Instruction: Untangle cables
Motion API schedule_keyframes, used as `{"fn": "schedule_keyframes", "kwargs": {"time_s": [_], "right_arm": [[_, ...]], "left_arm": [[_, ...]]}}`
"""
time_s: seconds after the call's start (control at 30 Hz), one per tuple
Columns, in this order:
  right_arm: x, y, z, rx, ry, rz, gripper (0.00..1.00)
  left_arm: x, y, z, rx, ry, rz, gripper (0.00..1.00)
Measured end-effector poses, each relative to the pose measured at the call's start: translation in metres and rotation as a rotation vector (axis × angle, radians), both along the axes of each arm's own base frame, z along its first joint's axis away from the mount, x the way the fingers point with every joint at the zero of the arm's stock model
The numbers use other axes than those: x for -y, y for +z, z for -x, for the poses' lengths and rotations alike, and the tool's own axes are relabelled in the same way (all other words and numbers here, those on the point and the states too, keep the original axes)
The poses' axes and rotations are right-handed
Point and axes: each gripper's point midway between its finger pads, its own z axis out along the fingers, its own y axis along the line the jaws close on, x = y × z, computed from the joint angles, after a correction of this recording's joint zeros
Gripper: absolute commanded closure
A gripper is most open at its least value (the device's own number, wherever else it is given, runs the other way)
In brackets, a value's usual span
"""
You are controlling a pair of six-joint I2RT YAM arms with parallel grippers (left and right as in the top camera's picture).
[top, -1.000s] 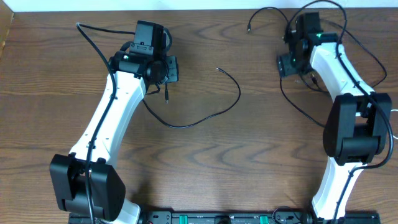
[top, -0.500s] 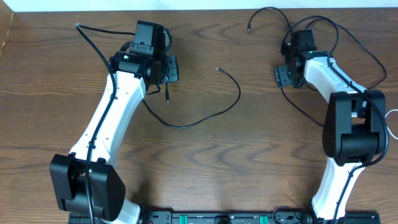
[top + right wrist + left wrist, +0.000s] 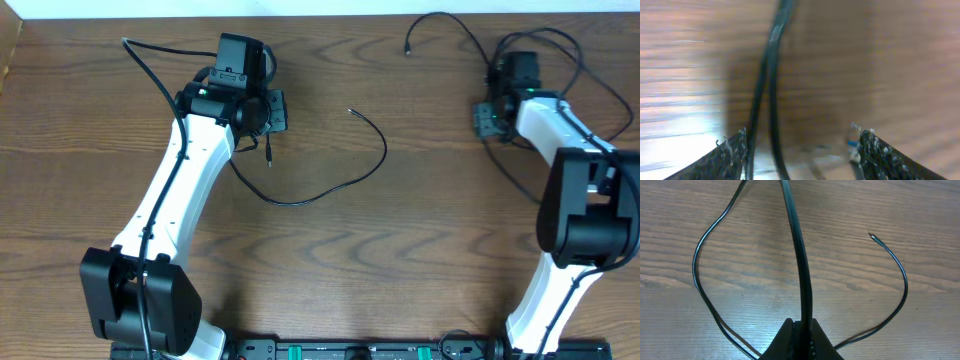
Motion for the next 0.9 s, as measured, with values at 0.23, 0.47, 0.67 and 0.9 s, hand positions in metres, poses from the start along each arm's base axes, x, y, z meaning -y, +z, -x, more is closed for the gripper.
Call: {"fn": "schedule_keyframes", "kwargs": {"time_s": [0.23, 0.47, 0.67, 0.9], "right_arm": [[0.079, 0.004, -0.001, 0.086, -0.173, 0.030, 0.42], [0.144, 0.011, 0.008, 0.174, -0.382, 0.015, 0.46], [0.192, 0.018, 0.020, 0.239, -0.505, 0.011, 0.43], [0.158, 0.013, 0.034, 0.068, -0.387, -0.185, 0.28]], "left_arm": [[0.000, 0.000, 0.000, 0.000, 0.000, 0.000, 0.92], [0.000, 0.000, 0.000, 0.000, 0.003, 0.002, 0.92], [0.000, 0.001, -0.002, 0.008, 0.005, 0.005, 0.92], [0.001, 0.002, -0.004, 0.019, 0.006, 0.008, 0.92]]}}
